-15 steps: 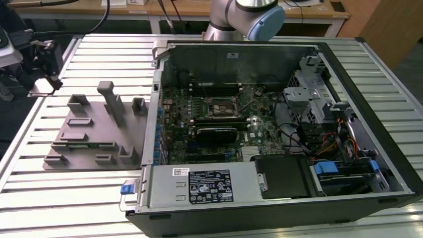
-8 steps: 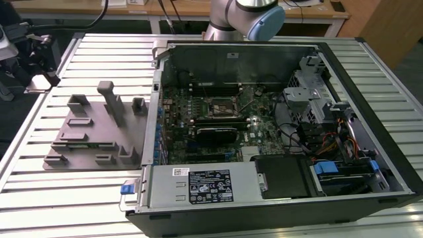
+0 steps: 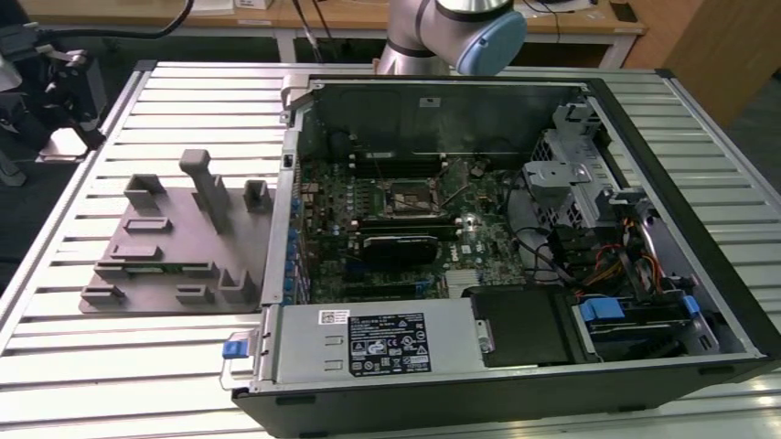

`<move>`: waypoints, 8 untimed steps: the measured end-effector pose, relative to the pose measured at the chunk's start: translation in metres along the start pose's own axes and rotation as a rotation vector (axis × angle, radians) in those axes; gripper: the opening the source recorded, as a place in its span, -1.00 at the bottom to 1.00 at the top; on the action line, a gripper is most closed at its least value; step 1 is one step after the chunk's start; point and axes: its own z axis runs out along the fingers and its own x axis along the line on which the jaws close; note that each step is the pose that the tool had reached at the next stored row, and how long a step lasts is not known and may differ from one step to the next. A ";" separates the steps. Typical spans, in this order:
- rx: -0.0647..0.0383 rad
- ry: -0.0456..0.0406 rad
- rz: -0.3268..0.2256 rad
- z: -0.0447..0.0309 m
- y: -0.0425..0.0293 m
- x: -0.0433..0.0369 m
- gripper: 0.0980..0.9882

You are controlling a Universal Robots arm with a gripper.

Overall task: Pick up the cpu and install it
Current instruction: 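Pick up the cpu and move it towards the insertion slot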

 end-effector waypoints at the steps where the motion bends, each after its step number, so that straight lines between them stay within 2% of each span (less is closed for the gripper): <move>1: 0.000 0.0000 0.000 -0.0019 0.0001 0.0000 0.00; 8: 0.000 0.0000 0.000 -0.0152 0.0007 -0.0002 0.00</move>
